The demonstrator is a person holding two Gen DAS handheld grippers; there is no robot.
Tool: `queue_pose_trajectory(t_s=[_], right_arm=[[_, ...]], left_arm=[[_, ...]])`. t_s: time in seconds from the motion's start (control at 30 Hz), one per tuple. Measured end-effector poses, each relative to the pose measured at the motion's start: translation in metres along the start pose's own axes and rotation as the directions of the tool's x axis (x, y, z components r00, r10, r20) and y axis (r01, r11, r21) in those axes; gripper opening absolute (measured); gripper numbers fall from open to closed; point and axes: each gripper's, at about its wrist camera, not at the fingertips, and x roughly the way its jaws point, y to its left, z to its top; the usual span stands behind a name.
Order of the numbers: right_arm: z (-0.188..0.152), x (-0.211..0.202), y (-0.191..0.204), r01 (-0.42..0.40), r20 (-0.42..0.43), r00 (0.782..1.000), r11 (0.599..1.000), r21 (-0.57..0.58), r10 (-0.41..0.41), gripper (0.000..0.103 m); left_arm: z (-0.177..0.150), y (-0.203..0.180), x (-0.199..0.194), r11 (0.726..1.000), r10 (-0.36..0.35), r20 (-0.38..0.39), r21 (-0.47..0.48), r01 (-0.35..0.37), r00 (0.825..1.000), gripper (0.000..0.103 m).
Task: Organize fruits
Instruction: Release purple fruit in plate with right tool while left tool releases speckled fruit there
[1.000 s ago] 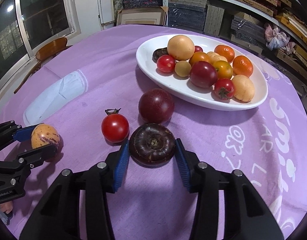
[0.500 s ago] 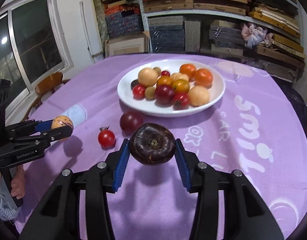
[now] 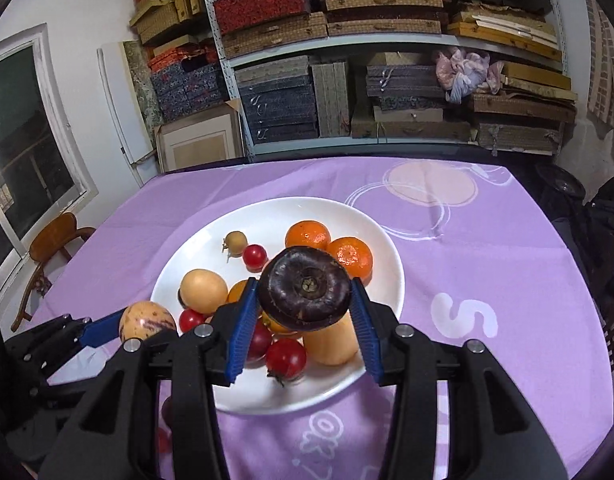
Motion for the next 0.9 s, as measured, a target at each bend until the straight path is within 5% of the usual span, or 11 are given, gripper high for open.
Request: queue_pose_trajectory(t_s=[0.3, 0.63, 0.9], right_arm=[[0.000, 0.048, 0.007, 0.025, -0.041, 0.999, 0.998, -0.062, -0.028, 0.045], [-0.008, 0.066, 0.005, 0.032, -0.070, 0.997, 0.997, -0.074, -0.037, 0.047], [-0.004, 0.045, 0.006, 0.010, -0.023, 1.000, 0.998, -0.067, -0.012, 0.057]], left_arm=[[-0.004, 0.007, 0.041, 1.000, -0.006, -0.043, 0.006, 0.006, 0.999, 0.045], [-0.006, 0.006, 0.045, 0.999, 0.020, -0.014, 0.033, -0.019, 1.000, 0.048], [-0.006, 0.009, 0.038, 0.999, 0.030, 0.011, 0.024, -0.030, 0.999, 0.066]])
